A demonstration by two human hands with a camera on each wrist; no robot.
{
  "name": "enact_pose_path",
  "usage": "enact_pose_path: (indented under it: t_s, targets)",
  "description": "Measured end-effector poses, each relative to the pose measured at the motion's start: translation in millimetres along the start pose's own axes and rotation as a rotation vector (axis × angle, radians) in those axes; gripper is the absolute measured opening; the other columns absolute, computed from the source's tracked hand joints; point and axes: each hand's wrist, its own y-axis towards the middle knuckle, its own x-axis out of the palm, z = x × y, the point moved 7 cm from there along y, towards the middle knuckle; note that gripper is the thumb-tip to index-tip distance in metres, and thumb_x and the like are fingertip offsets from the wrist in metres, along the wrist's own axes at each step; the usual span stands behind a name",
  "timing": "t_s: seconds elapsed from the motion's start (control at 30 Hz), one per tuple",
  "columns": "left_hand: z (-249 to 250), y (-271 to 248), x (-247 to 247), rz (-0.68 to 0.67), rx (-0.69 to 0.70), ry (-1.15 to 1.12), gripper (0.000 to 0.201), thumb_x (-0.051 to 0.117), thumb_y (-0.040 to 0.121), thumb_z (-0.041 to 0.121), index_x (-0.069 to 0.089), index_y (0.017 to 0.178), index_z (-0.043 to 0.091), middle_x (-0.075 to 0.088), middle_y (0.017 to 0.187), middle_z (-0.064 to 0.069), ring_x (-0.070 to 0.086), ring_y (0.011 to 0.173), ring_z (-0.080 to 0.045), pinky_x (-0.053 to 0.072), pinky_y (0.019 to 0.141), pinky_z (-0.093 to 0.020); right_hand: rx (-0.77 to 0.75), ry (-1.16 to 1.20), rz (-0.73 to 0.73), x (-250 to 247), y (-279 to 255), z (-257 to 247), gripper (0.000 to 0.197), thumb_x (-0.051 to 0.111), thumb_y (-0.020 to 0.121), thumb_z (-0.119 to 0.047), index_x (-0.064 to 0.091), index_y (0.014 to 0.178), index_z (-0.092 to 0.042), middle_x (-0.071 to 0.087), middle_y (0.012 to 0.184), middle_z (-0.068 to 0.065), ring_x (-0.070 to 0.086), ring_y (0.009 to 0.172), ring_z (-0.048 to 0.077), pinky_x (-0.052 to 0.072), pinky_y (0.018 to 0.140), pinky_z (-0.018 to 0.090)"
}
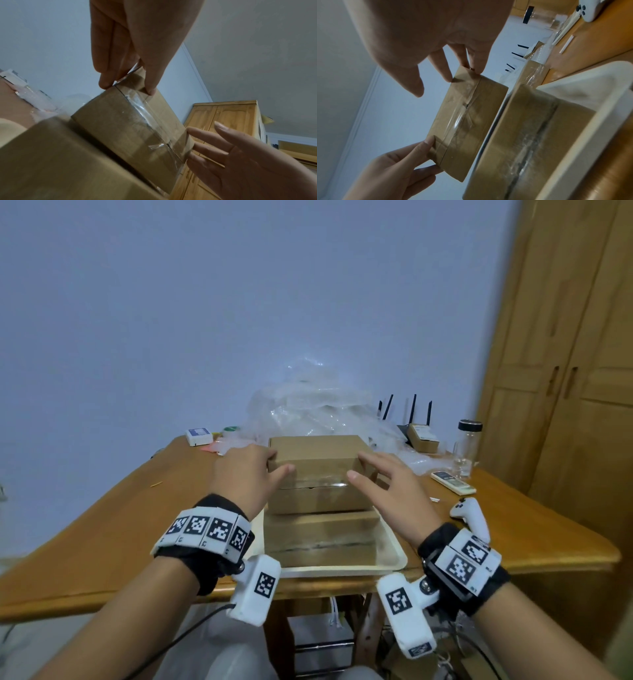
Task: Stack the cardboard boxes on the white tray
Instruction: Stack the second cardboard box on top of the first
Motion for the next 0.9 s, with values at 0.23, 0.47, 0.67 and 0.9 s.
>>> enact_pose_path:
  t_s: [0.23, 0.47, 0.67, 0.9]
  targets:
    - [-10, -16, 6, 0.016, -0.088, -0.121, 0.053, 0.050, 0.089, 0.064, 0.057, 0.131, 0.033, 0.077, 0.109, 0.000, 0.068, 0.109, -0.031, 0.048, 0.079, -0.037, -0.034, -0.012, 0.040, 5, -12, 5, 0.065, 0.060, 0.089, -0.058, 0.049, 0.147, -0.031, 0.049, 0.149, -0.007, 0.047, 0.135, 0.013, 0.042, 0.113, 0.044]
    - [-11, -32, 39, -0.174, -0.258, -0.654, 0.076, 0.029, 0.100, 0.060, 0.013, 0.162, 0.020, 0.030, 0.167, -0.003, 0.034, 0.151, -0.025, 0.027, 0.118, -0.042, 0.227, 0.242, -0.026, 16, -9, 27, 0.080, 0.046, 0.095, -0.065, 0.016, 0.162, -0.034, 0.023, 0.170, -0.004, 0.027, 0.153, 0.018, 0.026, 0.117, 0.037]
    - [-10, -48, 73, -0.260, -0.301, -0.760, 0.106, 0.013, 0.077, 0.091, 0.018, 0.162, 0.027, 0.035, 0.165, 0.003, 0.036, 0.150, -0.024, 0.028, 0.122, -0.046, 0.309, 0.281, -0.137, 38, -17, 43, 0.095, 0.041, 0.094, -0.071, 0.004, 0.164, -0.019, 0.016, 0.171, -0.004, 0.017, 0.158, 0.018, 0.020, 0.121, 0.037]
    - [-19, -45, 70, -0.255, -0.309, -0.777, 0.094, 0.016, 0.085, 0.083, 0.023, 0.160, 0.027, 0.040, 0.162, 0.001, 0.039, 0.148, -0.024, 0.026, 0.122, -0.045, 0.194, 0.300, -0.139, 39, -22, 49, 0.095, 0.049, 0.078, -0.084, 0.027, 0.157, -0.036, 0.049, 0.153, -0.017, 0.046, 0.141, 0.006, 0.038, 0.118, 0.042]
